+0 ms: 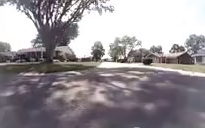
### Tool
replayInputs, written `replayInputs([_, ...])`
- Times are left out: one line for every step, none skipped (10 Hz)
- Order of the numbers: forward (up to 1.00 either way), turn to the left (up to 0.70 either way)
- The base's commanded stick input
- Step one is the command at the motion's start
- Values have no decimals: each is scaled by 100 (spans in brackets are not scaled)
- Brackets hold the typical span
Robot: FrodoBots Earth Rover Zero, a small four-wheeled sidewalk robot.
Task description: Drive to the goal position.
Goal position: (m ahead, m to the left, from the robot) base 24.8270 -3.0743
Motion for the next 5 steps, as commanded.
replayInputs([100, 0])
replayInputs([100, 0])
replayInputs([100, 0])
replayInputs([100, 0])
replayInputs([100, 0])
